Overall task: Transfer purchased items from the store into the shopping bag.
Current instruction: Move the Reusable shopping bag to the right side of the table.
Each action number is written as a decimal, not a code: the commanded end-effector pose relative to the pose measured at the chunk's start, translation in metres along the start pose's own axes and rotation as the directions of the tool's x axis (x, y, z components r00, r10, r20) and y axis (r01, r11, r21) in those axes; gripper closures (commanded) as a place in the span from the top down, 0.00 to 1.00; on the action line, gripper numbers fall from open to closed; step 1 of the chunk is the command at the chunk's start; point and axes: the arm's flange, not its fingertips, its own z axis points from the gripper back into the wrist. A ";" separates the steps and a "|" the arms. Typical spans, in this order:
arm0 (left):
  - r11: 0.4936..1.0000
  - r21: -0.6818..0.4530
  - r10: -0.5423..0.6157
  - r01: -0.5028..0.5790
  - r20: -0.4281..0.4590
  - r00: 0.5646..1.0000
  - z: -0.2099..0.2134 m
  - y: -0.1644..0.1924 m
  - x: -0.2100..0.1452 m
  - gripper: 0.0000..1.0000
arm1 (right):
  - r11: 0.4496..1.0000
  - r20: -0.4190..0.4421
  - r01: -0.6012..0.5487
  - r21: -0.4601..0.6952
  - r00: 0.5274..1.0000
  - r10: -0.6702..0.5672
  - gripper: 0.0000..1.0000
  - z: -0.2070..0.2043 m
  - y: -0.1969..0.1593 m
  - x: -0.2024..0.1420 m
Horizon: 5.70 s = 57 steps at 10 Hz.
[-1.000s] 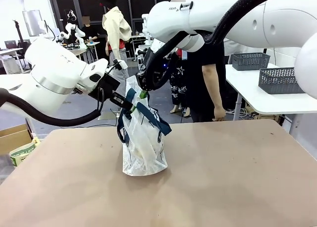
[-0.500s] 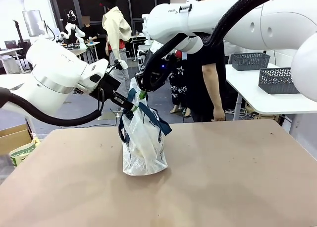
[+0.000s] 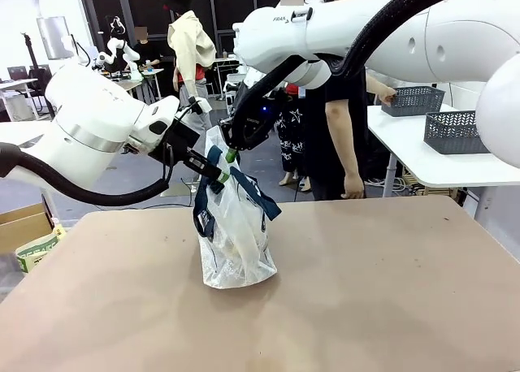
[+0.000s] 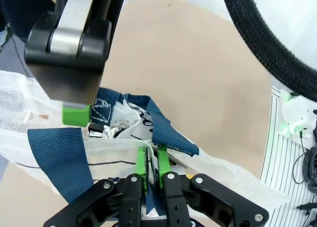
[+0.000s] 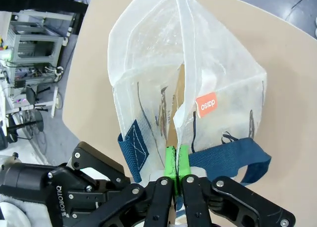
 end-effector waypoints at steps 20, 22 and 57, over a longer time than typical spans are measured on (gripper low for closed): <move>0.943 0.051 0.319 -0.329 0.144 0.937 0.000 -0.019 0.030 0.62 | 0.999 0.000 0.024 -0.032 1.000 -0.024 0.00 -0.015 0.009 0.007; 0.937 0.082 0.327 -0.338 0.123 0.937 0.007 -0.029 0.030 0.62 | 0.999 -0.001 0.022 -0.037 1.000 -0.022 0.00 -0.015 0.009 0.007; 0.697 0.112 0.679 -0.708 0.215 0.702 0.015 -0.049 0.023 0.00 | 0.937 -0.005 0.333 -0.108 0.942 -0.335 0.00 -0.008 0.012 0.015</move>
